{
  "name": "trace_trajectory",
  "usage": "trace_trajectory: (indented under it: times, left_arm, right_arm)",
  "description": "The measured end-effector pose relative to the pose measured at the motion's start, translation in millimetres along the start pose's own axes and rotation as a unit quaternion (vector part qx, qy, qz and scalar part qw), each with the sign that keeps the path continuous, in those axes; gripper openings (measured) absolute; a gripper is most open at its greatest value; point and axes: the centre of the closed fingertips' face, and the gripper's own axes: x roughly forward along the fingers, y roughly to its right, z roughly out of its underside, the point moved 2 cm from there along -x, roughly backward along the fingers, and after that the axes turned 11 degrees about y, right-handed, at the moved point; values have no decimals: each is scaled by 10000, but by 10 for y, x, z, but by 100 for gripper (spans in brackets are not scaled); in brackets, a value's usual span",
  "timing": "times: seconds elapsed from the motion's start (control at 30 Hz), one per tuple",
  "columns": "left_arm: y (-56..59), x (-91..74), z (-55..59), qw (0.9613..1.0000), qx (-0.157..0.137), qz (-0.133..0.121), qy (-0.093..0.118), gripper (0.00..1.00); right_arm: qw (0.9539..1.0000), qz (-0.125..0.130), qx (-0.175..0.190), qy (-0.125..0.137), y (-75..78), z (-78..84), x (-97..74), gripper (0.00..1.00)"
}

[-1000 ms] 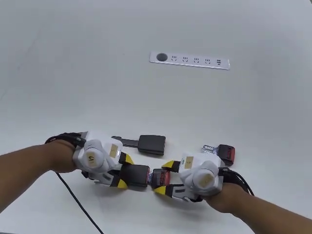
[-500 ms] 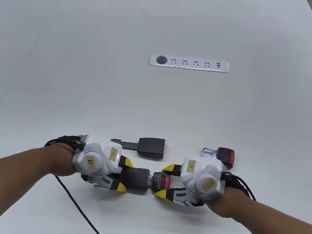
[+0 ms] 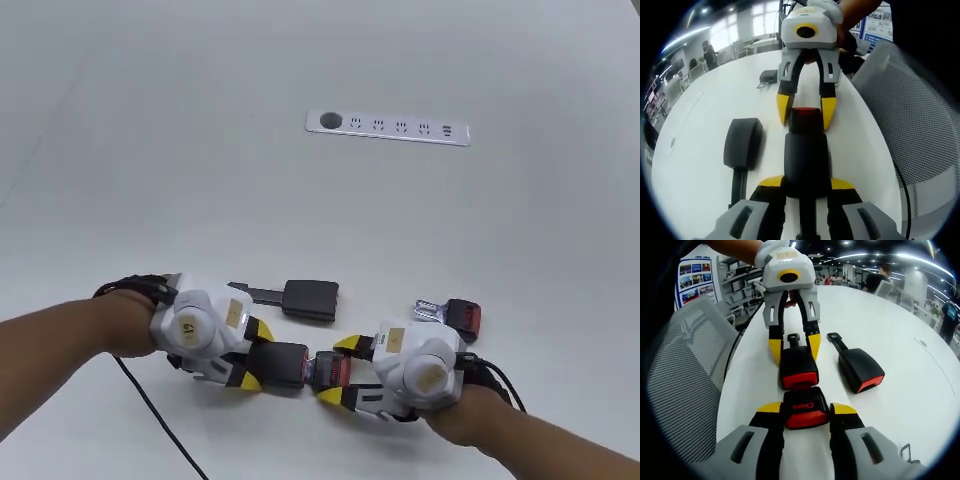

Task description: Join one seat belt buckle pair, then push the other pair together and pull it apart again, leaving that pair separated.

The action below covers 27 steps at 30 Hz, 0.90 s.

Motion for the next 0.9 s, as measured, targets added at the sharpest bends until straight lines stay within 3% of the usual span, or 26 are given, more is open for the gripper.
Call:
trace_trajectory:
  times: [0.47, 0.57, 0.67, 0.73, 0.9]
  left_arm:
    - [20, 11, -9, 9998, 72, -33, -175, 33]
    - [17, 14, -9, 9998, 27, -85, -170, 34]
    - [18, 18, -19, 9997, -24, -157, -196, 34]
    - [27, 18, -26, 9994, -43, -250, -216, 35]
    - [90, -48, -6, 9991, -164, -311, -228, 54]
  right_arm:
    - [9999, 101, 62, -94, -25, -13, 0, 36]
    - [9986, 29, -455, -262, -25, 8, -15, 36]
    - [9989, 78, -381, -254, -40, -1, -4, 36]
    - [9990, 114, -345, -275, -46, -1, -9, 43]
    - [9994, 356, 16, 7, 45, -94, -93, 57]
